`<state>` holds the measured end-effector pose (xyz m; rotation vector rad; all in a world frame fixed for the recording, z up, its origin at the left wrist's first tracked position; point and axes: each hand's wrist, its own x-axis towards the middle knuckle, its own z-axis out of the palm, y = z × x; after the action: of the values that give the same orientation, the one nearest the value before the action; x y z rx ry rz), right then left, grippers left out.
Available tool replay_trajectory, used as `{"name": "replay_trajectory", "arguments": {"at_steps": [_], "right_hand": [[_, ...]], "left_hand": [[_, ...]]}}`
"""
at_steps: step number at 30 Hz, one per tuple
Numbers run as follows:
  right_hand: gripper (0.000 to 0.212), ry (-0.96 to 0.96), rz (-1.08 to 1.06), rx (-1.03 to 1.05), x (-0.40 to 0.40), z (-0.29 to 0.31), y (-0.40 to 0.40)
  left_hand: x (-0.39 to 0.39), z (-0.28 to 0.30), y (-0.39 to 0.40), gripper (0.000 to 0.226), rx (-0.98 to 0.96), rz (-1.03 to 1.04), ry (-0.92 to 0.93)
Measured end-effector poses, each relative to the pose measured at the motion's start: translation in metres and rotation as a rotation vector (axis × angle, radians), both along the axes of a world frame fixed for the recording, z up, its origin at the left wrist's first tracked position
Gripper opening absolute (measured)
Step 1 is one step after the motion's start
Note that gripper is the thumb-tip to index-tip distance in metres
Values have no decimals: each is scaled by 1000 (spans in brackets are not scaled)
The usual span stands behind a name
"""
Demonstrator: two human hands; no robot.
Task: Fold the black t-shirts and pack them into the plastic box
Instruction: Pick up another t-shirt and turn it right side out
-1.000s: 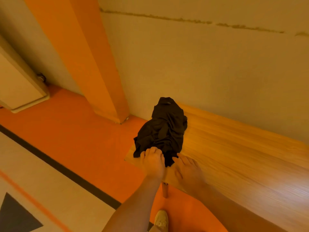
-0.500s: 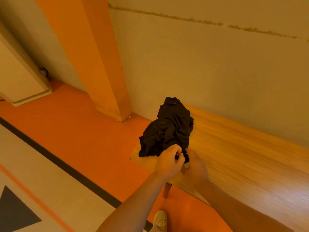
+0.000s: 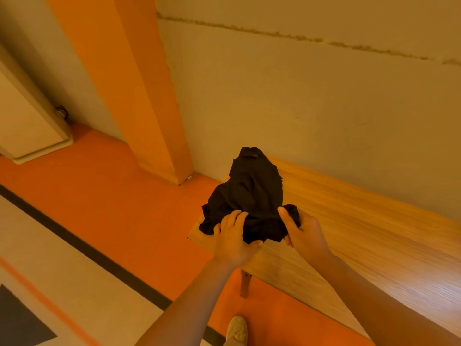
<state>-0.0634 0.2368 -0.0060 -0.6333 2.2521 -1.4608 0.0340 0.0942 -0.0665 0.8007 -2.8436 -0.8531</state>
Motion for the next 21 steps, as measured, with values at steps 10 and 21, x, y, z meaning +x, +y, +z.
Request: {"name": "replay_trajectory", "arguments": {"at_steps": [10,21], "right_hand": [[12,28,-120,18,-26,-6,25],[23,-29,-71,-57,-30,3,22]], "left_hand": [[9,25,-15,18,-5,103,307],[29,41,-61,25,-75,387,433]]}}
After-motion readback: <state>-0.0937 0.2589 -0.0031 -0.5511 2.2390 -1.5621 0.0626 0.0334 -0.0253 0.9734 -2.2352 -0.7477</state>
